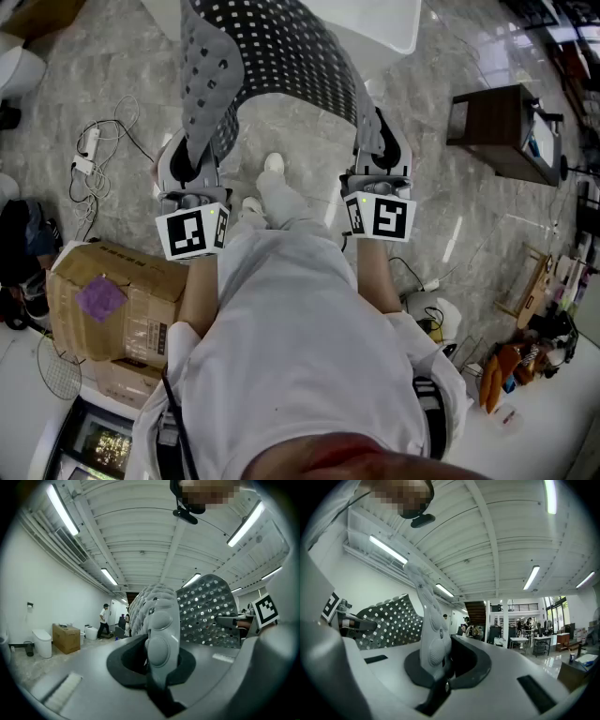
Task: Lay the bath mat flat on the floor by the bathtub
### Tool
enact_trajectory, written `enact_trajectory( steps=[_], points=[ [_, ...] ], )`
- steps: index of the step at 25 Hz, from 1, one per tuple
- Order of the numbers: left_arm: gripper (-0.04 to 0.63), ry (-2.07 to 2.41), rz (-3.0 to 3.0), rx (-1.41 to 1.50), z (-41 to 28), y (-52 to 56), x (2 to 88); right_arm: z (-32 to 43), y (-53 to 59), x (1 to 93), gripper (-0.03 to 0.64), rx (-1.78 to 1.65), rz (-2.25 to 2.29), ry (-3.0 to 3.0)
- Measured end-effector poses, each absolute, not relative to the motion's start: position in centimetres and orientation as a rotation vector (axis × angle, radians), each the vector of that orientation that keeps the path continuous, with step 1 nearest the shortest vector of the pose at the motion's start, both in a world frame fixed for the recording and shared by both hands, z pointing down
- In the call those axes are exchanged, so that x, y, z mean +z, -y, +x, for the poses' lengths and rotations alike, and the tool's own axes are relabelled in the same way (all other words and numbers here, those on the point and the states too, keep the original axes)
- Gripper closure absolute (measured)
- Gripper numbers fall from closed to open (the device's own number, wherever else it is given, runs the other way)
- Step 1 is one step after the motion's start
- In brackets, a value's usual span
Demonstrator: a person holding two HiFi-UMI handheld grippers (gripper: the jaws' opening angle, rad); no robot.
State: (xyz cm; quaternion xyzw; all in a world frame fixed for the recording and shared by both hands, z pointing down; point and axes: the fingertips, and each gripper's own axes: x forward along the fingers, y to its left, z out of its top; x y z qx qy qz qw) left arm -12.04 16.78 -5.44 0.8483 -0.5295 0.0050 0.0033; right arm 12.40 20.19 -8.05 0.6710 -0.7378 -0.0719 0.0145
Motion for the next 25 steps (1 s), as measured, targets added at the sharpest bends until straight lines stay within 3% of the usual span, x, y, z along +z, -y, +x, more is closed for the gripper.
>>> enact_trajectory(
  steps=[14, 25],
  points=[
    [0.578, 1.704, 2.628, 0.158, -15.7, -16.9, -4.4, 14.1, -20.2, -5.9, 0.604, -0.037, 2.069, 2.339],
    [0.578, 1.550, 2.517, 0.425, -12.4, -6.4, 8.3, 17.5, -9.7, 6.9, 0.603, 0.270, 1.907, 2.171]
  ],
)
